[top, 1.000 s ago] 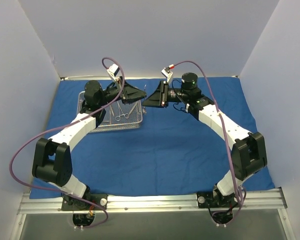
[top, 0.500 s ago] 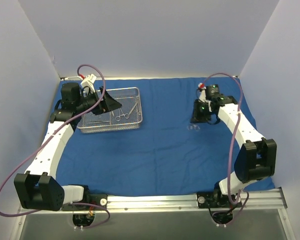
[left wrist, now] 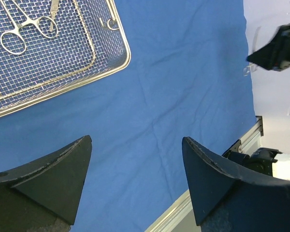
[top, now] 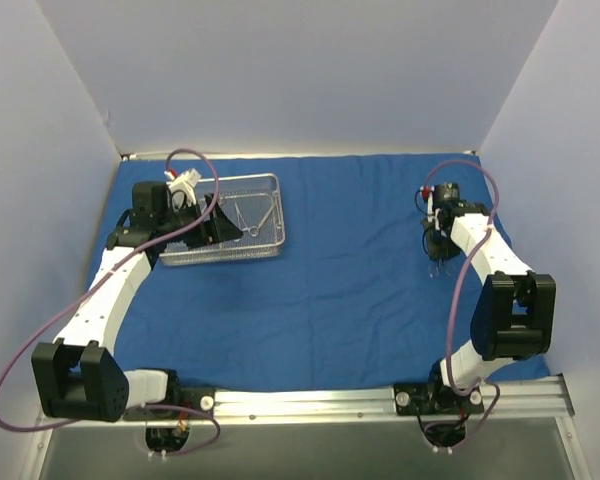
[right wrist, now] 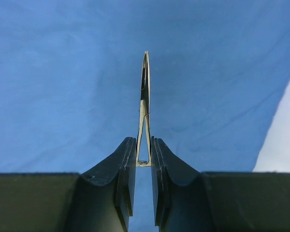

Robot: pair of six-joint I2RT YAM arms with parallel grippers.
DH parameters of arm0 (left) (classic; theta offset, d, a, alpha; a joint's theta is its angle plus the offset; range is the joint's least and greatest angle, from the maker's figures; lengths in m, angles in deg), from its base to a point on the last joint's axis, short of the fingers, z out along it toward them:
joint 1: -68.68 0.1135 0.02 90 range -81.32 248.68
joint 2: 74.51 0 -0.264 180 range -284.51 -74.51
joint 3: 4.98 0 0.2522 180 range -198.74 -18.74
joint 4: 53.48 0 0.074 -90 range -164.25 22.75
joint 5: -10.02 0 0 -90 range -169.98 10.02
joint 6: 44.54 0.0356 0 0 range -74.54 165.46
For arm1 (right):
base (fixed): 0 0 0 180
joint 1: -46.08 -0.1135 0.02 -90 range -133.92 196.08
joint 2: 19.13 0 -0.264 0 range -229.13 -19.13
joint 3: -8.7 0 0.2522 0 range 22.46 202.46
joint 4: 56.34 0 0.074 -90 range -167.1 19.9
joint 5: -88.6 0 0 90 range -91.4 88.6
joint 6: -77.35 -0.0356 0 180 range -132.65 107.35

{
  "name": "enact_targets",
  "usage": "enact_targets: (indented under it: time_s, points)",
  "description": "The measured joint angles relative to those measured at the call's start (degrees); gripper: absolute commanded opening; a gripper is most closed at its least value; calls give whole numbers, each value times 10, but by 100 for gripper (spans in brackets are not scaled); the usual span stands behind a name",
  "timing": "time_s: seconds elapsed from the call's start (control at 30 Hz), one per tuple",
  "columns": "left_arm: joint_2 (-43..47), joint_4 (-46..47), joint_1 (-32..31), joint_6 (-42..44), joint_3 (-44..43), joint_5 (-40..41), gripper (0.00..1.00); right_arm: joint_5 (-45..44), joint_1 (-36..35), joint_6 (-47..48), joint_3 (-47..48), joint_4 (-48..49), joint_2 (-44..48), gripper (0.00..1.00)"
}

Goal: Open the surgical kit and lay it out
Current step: Place the medical item in the surgical kit.

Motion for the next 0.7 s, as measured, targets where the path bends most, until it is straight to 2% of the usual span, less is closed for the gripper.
enact_targets:
  time_s: [0.33,0.7]
  points:
    - [0,-4,-12,2,-4,-1,83,22,58,25,-36,45,-69,1]
    - [-7,-9,-11,14,-8,-1,81,39,57,26,-40,67,-102,13]
